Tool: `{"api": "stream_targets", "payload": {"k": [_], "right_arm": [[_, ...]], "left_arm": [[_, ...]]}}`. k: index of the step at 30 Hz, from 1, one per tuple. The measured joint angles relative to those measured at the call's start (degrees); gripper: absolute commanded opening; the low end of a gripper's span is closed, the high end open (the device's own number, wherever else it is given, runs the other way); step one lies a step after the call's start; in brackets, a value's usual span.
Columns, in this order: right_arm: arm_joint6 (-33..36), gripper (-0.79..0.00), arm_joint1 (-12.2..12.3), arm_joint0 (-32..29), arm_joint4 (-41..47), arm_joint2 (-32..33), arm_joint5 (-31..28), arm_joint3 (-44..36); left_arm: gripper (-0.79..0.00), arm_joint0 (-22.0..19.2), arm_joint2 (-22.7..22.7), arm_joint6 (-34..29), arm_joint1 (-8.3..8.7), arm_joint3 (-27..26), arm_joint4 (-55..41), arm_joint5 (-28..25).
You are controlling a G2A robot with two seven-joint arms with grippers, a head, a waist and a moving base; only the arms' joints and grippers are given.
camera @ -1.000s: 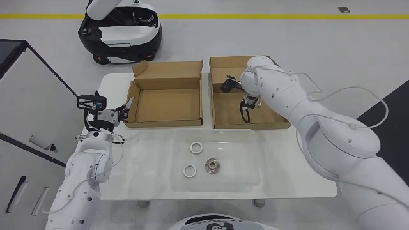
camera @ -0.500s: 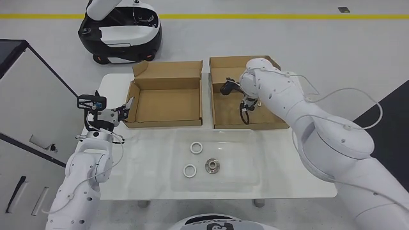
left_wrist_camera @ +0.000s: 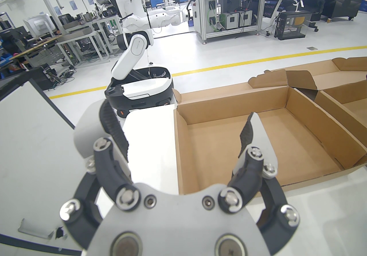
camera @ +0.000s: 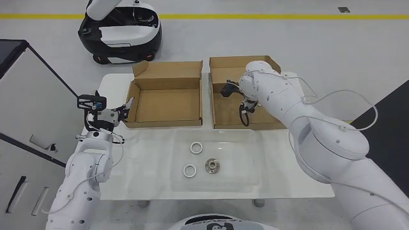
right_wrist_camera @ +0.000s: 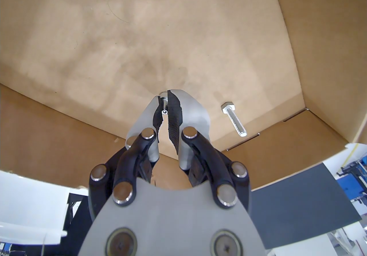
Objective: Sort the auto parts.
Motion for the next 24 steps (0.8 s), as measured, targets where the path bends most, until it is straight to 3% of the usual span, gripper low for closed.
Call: {"api": "stream_targets", "payload": {"k": [3, 4, 6, 9, 24], "right_arm": [[-0.4, -0.428, -0.2, 0.1, -0.3, 0.3, 0.0, 0.5], [-0.5, -0.252, -0.3, 0.1, -0.4, 0.3, 0.0, 0.6], [-0.7, -0.037, -0.4, 0.2, -0.6, 0.5, -0.1, 0.9], [-0.9, 0.0, -0.6, 0.5, -0.8, 0.8, -0.3, 1.1], [-6.0, 0.0, 0.5, 2.7, 0.8, 4.8, -0.8, -1.2]], "left_arm": [[0.0, 0.0, 0.0, 0.0, 0.0, 0.0, 0.0, 0.0], [0.0, 0.0, 0.0, 0.0, 0.0, 0.0, 0.0, 0.0], [0.0, 0.0, 0.0, 0.0, 0.0, 0.0, 0.0, 0.0], [0.0, 0.0, 0.0, 0.0, 0.0, 0.0, 0.0, 0.0], [0.0, 0.0, 0.0, 0.0, 0.0, 0.0, 0.0, 0.0]]}}
